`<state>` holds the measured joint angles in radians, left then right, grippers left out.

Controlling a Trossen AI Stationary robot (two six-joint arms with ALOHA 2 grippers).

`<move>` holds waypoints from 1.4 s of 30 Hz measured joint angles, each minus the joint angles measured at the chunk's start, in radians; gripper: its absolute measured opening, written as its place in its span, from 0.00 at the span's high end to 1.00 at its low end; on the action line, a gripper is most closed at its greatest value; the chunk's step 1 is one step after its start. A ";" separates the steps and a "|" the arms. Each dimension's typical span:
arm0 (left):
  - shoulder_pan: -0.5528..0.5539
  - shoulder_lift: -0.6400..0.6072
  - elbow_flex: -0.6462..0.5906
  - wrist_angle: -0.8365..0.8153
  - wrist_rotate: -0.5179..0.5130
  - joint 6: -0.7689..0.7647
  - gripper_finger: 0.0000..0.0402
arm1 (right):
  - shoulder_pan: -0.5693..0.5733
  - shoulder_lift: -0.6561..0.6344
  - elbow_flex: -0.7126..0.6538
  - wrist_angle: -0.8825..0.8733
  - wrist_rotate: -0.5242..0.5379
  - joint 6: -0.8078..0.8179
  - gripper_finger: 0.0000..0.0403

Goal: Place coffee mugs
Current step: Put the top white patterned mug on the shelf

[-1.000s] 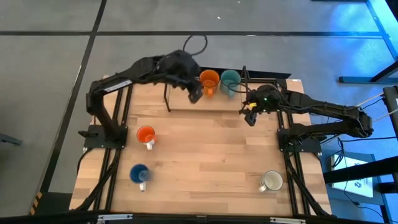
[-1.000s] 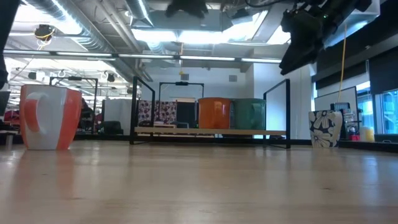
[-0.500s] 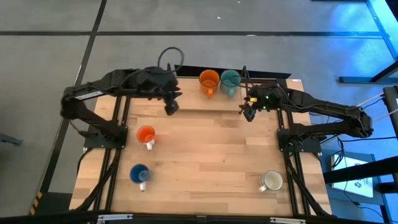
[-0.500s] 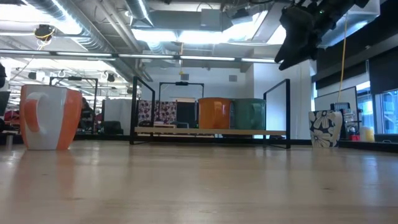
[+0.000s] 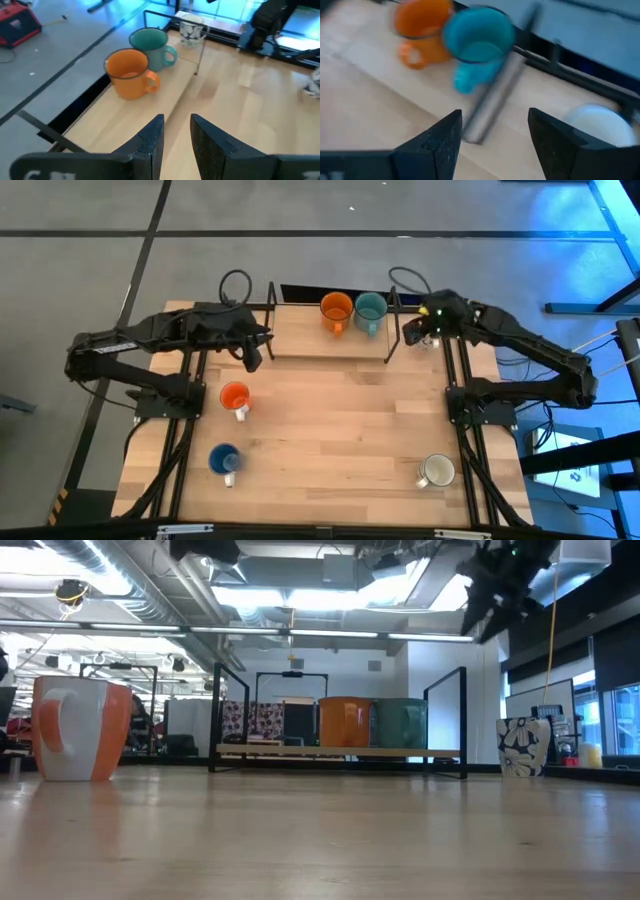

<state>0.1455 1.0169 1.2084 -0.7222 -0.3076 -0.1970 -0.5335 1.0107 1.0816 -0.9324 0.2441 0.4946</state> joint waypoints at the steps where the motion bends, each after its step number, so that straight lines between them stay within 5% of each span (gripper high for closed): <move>1: 0.005 -0.002 -0.006 0.006 -0.005 0.009 0.78 | -0.038 0.000 0.000 -0.014 -0.006 0.000 0.47; 9: 0.038 -0.002 -0.007 0.047 -0.007 0.048 0.78 | -0.312 0.087 -0.017 -0.045 -0.139 -0.059 0.47; 16: 0.045 -0.002 -0.007 0.050 -0.006 0.048 0.78 | -0.424 0.242 -0.017 -0.087 -0.158 -0.124 0.47; 36: 0.045 -0.002 -0.007 0.042 -0.006 0.051 0.78 | -0.436 0.479 -0.018 -0.112 -0.124 -0.189 0.47; 42: 0.045 -0.002 -0.007 0.030 -0.005 0.051 0.78 | -0.436 0.529 -0.018 -0.108 -0.121 -0.193 0.57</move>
<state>0.1902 1.0149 1.2011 -0.6919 -0.3130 -0.1455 -0.9691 1.5396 1.0634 -1.0401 0.1234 0.3016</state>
